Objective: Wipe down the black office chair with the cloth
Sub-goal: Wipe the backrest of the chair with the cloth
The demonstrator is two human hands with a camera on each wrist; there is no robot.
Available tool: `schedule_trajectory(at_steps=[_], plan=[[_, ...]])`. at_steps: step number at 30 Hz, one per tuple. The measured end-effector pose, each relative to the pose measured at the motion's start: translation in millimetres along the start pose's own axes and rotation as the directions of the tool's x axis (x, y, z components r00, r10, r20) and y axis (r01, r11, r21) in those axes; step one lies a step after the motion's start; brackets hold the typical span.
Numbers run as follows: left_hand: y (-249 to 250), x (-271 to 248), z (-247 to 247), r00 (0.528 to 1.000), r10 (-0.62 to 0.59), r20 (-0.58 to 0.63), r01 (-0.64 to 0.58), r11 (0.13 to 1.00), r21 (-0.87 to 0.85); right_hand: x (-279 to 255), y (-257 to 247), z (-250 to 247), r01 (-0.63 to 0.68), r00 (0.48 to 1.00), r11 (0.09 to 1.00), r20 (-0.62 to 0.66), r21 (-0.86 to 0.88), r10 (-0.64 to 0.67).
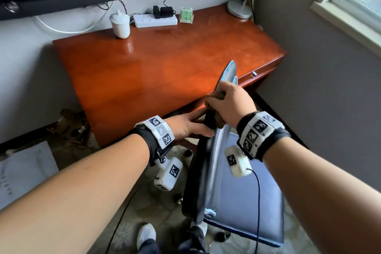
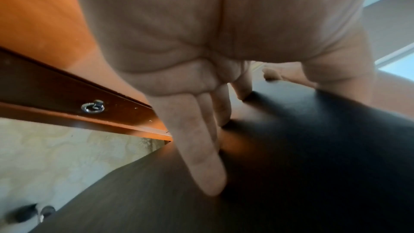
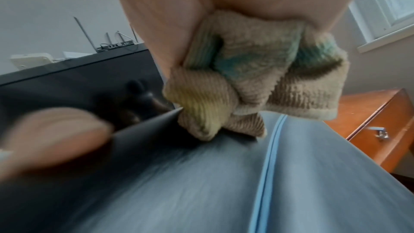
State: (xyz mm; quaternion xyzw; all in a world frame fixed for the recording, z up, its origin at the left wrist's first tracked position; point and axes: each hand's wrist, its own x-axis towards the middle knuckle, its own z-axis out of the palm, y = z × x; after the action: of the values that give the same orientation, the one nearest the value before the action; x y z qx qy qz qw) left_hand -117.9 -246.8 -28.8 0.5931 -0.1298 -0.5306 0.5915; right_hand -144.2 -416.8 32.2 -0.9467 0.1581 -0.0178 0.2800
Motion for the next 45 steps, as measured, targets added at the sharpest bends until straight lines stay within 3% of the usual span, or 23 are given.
schedule_trajectory(at_steps=[3, 7, 10, 14, 17, 20, 23, 28, 32, 34, 36, 39, 41, 45], plan=[[-5, -3, -2, 0.992, -0.011, 0.128, 0.029, 0.990, -0.136, -31, 5, 0, 0.047, 0.998, 0.998, 0.038, -0.036, -0.046], [-7, -6, -7, 0.966, -0.052, 0.252, 0.129, 0.946, -0.298, -18, 3, 0, 0.062, 0.998, 0.997, 0.018, -0.038, -0.061], [-4, -3, -8, 0.972, -0.062, 0.225, 0.140, 0.927, -0.348, -4, -1, 6, 0.004, 0.999, 1.000, -0.038, 0.018, -0.003], [5, 1, 1, 0.975, -0.060, 0.215, 0.133, 0.930, -0.343, -36, 8, 6, -0.017, 0.996, 0.996, -0.088, 0.093, 0.025], [5, 4, 3, 0.966, -0.058, 0.250, 0.147, 0.923, -0.354, -78, 9, 7, -0.010, 1.000, 0.989, -0.008, 0.148, 0.011], [0, 7, 3, 0.974, -0.081, 0.213, 0.153, 0.924, -0.350, -102, 5, 12, 0.048, 0.996, 0.998, 0.078, 0.048, -0.052], [-3, 4, 6, 0.986, -0.062, 0.154, 0.112, 0.932, -0.344, -83, 2, 6, 0.067, 0.997, 0.998, 0.027, 0.019, -0.068], [4, -2, 5, 0.993, -0.051, 0.107, 0.081, 0.951, -0.298, -33, -3, 6, -0.031, 0.996, 0.995, -0.084, 0.094, 0.039], [14, 6, 1, 0.982, -0.070, 0.175, 0.117, 0.956, -0.271, -67, 0, 9, -0.035, 0.998, 0.992, -0.040, 0.124, 0.040], [15, 10, -1, 0.977, -0.076, 0.197, 0.130, 0.952, -0.278, -102, 4, 14, 0.014, 1.000, 0.993, 0.024, 0.121, -0.017], [12, 13, -3, 0.981, -0.066, 0.184, 0.118, 0.950, -0.289, -132, 5, 17, 0.170, 0.984, 0.984, 0.045, 0.059, -0.173], [6, 16, -4, 0.981, -0.060, 0.185, 0.114, 0.949, -0.294, -140, 4, 18, 0.297, 0.951, 0.955, 0.084, 0.021, -0.298], [5, 14, -6, 0.978, -0.045, 0.202, 0.107, 0.946, -0.305, -120, 1, 16, 0.265, 0.962, 0.964, 0.062, -0.006, -0.264], [3, 8, -11, 0.977, -0.038, 0.210, 0.109, 0.935, -0.337, -56, 3, 15, 0.023, 0.999, 0.994, -0.048, 0.108, -0.017]])
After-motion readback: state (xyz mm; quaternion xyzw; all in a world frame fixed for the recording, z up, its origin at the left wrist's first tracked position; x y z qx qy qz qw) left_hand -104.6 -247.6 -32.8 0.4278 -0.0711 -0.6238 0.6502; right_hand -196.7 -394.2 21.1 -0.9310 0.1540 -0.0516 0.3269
